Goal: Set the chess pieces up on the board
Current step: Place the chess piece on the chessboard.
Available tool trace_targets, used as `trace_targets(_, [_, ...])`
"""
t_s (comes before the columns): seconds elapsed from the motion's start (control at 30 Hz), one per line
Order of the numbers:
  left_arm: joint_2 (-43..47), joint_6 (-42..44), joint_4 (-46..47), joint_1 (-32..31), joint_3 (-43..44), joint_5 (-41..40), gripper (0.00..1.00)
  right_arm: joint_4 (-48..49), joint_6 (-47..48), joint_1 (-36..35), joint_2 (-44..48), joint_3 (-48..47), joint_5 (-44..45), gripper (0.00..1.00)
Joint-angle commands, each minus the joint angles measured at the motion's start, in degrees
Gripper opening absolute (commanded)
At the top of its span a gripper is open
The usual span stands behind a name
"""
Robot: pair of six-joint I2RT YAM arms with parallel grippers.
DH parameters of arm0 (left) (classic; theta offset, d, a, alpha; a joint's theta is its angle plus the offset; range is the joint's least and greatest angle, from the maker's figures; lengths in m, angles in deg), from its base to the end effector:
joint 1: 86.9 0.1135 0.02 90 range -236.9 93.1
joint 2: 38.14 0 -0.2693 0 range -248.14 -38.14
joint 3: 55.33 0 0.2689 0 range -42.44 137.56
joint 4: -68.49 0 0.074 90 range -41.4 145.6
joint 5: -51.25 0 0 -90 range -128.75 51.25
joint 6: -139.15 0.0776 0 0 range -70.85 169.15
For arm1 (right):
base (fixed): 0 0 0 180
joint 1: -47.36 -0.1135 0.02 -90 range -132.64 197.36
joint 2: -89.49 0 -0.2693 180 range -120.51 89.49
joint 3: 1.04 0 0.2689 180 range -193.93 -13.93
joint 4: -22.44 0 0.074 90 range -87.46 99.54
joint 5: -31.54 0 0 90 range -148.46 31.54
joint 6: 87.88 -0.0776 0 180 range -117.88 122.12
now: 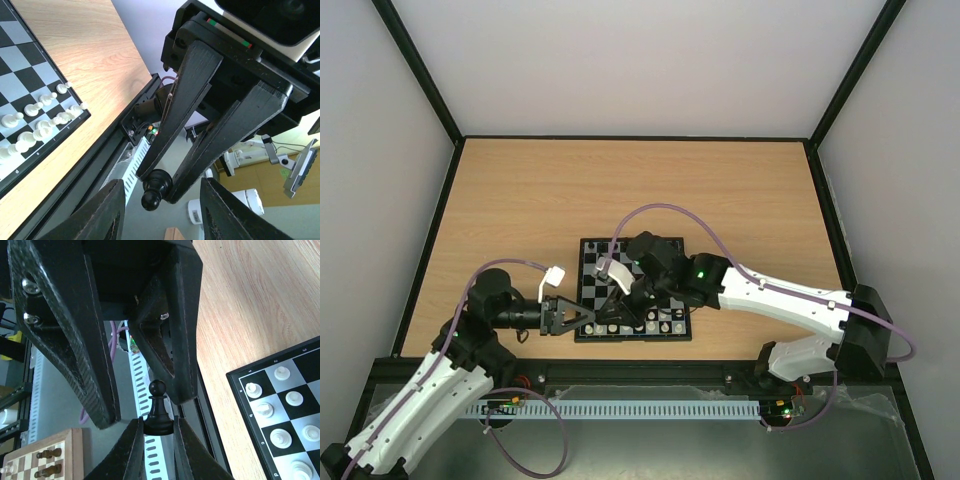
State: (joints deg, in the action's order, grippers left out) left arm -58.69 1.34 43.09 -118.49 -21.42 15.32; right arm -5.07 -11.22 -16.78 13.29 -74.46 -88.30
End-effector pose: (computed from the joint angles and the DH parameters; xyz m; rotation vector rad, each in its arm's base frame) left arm 0.0918 -0.1302 0.2452 0.5167 2.0231 -1.7553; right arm 0.1163 0.3285 0.2907 -1.3038 1.9260 1.3036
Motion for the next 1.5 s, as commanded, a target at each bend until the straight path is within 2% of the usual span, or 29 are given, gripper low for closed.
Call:
trace_targets(0.0, [-0.3, 0.0, 1.7, -0.2, -1.4, 1.7, 0.42, -0.3, 1.3, -0.3, -1.6, -2.1, -1.5, 0.13])
trace_targets(0.17, [-0.4, 0.0, 1.8, -0.2, -1.5, 1.7, 0.28, -0.2, 1.6, -0.4, -2.0, -2.1, -1.4, 0.13])
trace_targets(0.43, [-1.1, 0.3, 2.1, -0.2, -1.9, 1.5, 0.22, -0.5, 1.8, -0.3, -1.8, -1.7, -1.1, 0.13])
trace_targets(0.53, [-1.3, 0.3, 2.3, -0.2, -2.2, 1.4, 0.09, -0.5, 1.9, -0.3, -1.7, -1.7, -0.9, 0.13])
trace_targets(0.6, [-1.4, 0.2, 2.3, -0.2, -2.2, 1.3, 0.04, -0.5, 1.9, -0.3, -1.7, -1.7, -1.0, 0.13])
trace_targets(0.8, [-1.4, 0.0, 2.2, -0.2, -2.3, 1.0, 0.02, -0.4, 1.8, -0.3, -1.7, -1.8, -0.9, 0.13])
trace_targets(0.93, [-1.6, 0.0, 2.1, -0.2, -1.8, 0.0, 0.02, -0.5, 1.4, -0.3, -1.5, -2.0, 0.5, 0.26])
trace_targets(1.0, [-1.9, 0.1, 2.1, -0.2, -1.4, -0.5, 0.02, -1.0, 0.9, -0.3, -1.1, -2.1, 2.5, 0.35])
trace_targets(1.27, [-4.7, 1.3, 1.4, -0.2, 0.0, -2.5, 0.02, -1.8, -1.8, 0.4, 2.7, -0.6, 10.1, 0.60])
trace_targets(1.47, [-9.7, 4.4, -1.4, -0.2, 3.4, -6.2, 0.02, -3.7, -6.3, 3.1, 7.9, 1.6, 21.2, 0.81])
